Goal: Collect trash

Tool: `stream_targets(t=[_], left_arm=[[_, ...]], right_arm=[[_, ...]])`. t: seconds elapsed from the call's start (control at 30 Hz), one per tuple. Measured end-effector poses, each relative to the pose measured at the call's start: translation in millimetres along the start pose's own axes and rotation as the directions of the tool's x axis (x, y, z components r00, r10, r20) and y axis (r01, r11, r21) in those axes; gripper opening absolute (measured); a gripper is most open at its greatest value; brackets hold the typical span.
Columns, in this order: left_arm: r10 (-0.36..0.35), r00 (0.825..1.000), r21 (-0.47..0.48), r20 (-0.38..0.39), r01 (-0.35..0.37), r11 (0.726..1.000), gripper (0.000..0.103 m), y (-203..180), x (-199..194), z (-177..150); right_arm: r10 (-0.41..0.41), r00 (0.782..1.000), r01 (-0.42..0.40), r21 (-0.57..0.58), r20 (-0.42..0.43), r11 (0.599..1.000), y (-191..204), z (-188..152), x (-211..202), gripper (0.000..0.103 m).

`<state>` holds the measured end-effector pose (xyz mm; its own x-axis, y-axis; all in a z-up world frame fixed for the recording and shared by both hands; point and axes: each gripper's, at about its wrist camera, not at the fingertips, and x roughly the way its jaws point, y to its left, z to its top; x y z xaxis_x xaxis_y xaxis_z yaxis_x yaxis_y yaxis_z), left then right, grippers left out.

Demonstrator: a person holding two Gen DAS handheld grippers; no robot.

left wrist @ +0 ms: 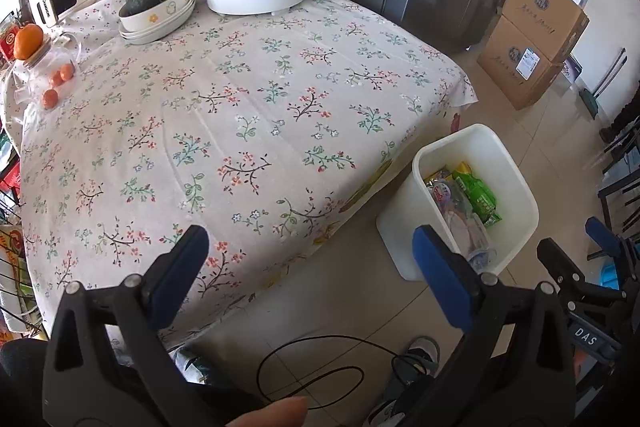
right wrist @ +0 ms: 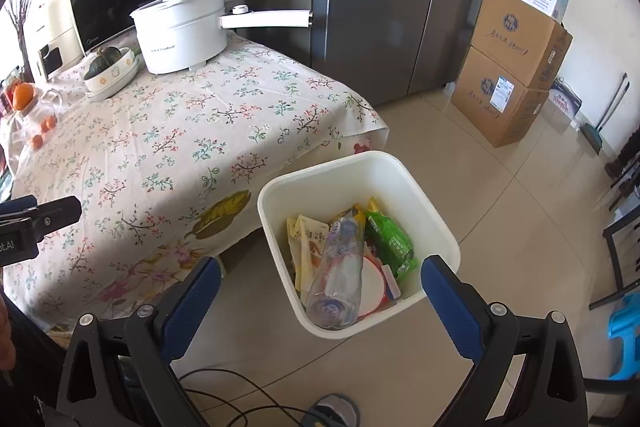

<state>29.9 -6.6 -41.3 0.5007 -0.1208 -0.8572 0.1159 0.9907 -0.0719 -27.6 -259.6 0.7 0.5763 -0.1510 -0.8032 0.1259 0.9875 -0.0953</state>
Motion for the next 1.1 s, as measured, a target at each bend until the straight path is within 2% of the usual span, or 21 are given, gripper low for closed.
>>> stream_targets(t=[1.1], left_arm=[[0.012,1.000,-0.010,-0.006,-0.012,1.000,0.101,3.4,4.1,-2.2]], right_arm=[[0.014,1.000,-0.014,-0.038,-0.013,0.999,8.4,-1.3,5.1,0.101]])
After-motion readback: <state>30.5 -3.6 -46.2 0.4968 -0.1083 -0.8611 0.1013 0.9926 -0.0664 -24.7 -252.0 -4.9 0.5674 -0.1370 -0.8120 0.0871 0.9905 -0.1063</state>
